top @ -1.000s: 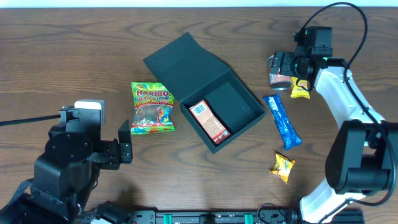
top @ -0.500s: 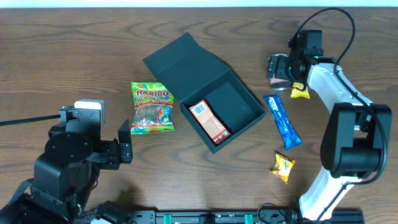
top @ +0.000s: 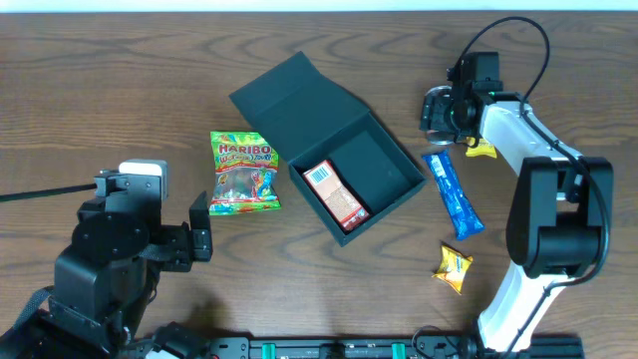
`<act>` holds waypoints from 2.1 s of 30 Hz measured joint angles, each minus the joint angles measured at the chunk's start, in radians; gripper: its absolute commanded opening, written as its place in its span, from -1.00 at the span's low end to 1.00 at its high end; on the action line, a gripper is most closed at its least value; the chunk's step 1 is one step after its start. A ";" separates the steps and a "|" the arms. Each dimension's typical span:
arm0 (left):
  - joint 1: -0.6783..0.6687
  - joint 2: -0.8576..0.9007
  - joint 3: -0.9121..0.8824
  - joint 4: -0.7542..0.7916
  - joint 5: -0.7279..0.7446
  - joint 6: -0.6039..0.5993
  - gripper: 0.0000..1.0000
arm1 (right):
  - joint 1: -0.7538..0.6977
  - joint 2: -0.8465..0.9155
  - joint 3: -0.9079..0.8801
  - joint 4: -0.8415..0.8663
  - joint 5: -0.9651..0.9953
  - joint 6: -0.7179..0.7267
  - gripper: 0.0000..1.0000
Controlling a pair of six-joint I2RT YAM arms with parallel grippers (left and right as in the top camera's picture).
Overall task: Pack container
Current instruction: 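Move the right gripper to the Pringles can and grasp it, then carry the Pringles can over the black box beside the red box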
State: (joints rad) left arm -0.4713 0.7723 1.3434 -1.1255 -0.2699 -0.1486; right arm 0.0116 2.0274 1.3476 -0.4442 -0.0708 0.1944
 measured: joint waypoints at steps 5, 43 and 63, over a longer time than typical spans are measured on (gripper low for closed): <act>0.000 0.000 0.000 0.000 0.000 0.000 0.91 | 0.000 0.000 0.000 0.001 0.000 0.000 0.39; 0.000 0.000 0.000 0.000 0.000 0.000 0.91 | 0.231 -0.435 0.011 -0.494 0.016 -0.149 0.29; 0.000 0.000 0.000 0.001 0.000 0.000 0.91 | 0.562 -0.435 -0.116 -0.507 0.156 -0.154 0.39</act>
State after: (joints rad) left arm -0.4713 0.7723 1.3434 -1.1248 -0.2699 -0.1482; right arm 0.5739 1.5921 1.2316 -0.9508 0.0849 0.0399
